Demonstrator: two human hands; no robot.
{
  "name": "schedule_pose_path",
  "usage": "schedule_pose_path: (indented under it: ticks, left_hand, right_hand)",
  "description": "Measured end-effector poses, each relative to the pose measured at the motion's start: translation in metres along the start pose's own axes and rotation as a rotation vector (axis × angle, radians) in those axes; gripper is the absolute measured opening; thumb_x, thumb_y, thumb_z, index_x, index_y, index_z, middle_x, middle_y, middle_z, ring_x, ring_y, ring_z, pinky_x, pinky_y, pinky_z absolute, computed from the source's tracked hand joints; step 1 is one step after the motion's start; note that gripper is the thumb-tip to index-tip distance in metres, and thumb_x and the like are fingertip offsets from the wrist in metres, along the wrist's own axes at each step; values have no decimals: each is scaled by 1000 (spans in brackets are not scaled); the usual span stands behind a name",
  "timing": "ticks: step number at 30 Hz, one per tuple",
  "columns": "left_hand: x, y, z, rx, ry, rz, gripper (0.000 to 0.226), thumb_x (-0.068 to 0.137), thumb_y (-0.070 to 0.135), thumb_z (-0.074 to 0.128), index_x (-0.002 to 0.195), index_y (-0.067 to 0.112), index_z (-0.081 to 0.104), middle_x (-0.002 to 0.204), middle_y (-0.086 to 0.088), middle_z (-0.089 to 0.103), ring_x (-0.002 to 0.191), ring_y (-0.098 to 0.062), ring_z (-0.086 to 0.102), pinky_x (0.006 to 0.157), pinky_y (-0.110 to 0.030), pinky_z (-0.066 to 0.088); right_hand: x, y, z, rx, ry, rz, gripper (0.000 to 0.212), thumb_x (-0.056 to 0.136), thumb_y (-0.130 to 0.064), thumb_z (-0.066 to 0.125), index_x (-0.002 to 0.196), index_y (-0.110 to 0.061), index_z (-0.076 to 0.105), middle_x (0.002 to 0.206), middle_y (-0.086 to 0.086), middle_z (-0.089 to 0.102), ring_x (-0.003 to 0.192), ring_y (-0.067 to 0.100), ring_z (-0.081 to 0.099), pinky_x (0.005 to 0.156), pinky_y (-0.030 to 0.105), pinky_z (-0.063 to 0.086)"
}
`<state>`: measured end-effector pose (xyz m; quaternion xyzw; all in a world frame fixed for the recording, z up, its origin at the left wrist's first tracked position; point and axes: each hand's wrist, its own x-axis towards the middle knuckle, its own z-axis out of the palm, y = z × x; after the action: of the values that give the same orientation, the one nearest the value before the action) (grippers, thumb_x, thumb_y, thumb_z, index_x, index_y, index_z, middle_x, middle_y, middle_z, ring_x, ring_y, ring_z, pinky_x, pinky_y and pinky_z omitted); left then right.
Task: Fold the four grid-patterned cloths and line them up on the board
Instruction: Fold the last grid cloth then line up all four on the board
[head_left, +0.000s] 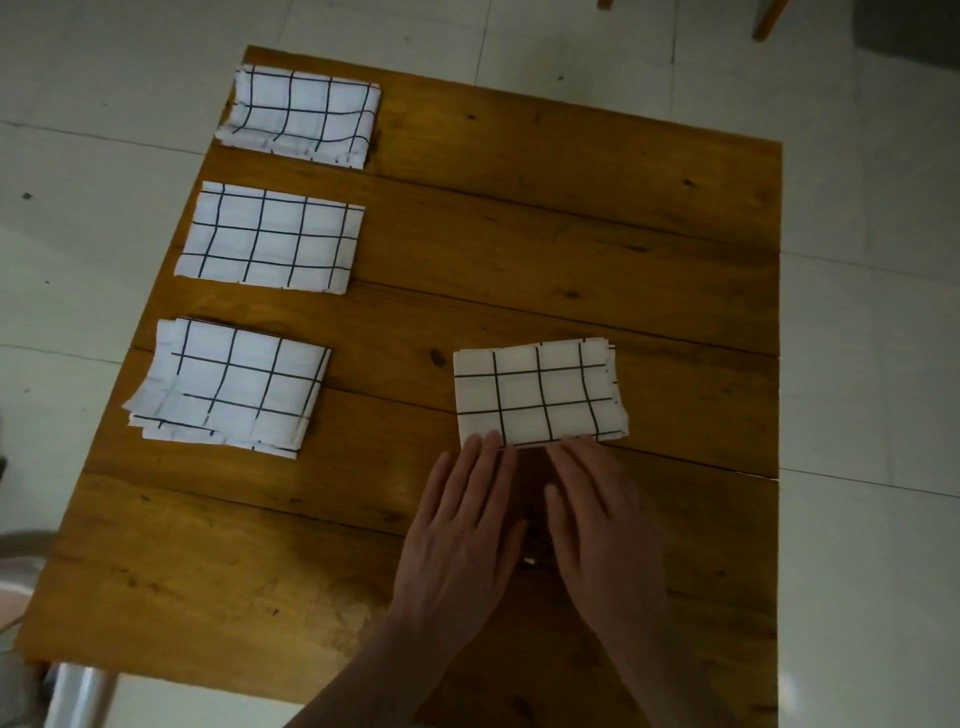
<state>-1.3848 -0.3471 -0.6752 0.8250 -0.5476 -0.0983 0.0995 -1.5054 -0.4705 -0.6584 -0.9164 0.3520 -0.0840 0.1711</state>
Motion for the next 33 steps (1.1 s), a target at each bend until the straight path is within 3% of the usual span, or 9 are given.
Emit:
schedule_pose_path:
  ticks: [3,9,19,24,33]
  left_hand:
    - [-2,6,6,8,-19,-10,62,112,41,32,163,8,22,172,-11,16,160,-24,12,126,-49,23]
    - [0,8,11,7,-46,-24,65,110,41,35,164,8,19,172,-11,15,160,-26,12,125,-53,28]
    - [2,9,14,-5,-50,-72,63,110,42,28,164,9,21,173,-9,15,160,-24,12,124,-55,28]
    - [0,7,13,-17,-53,-96,63,110,42,28,165,12,19,174,-7,9,161,-26,7,126,-55,25]
    - [0,3,10,-32,-81,-110,63,111,44,29,166,17,15,174,-3,7,161,-23,3,126,-54,26]
  right_hand:
    - [-2,3,5,-120,-118,-150,56,112,-42,23,158,-14,35,167,6,32,156,22,23,121,45,25]
    - [6,3,12,-217,-245,-214,61,112,-49,19,163,-15,22,172,3,16,159,17,9,126,44,15]
    - [1,10,19,-220,-281,-169,63,111,-52,19,162,-17,26,171,2,18,159,17,13,124,44,18]
    - [-4,18,17,-234,-294,-139,66,109,-58,20,164,-22,20,173,0,12,160,19,8,125,45,16]
    - [-6,35,6,-261,-293,-85,74,108,-62,19,165,-16,14,173,2,8,160,16,5,125,44,18]
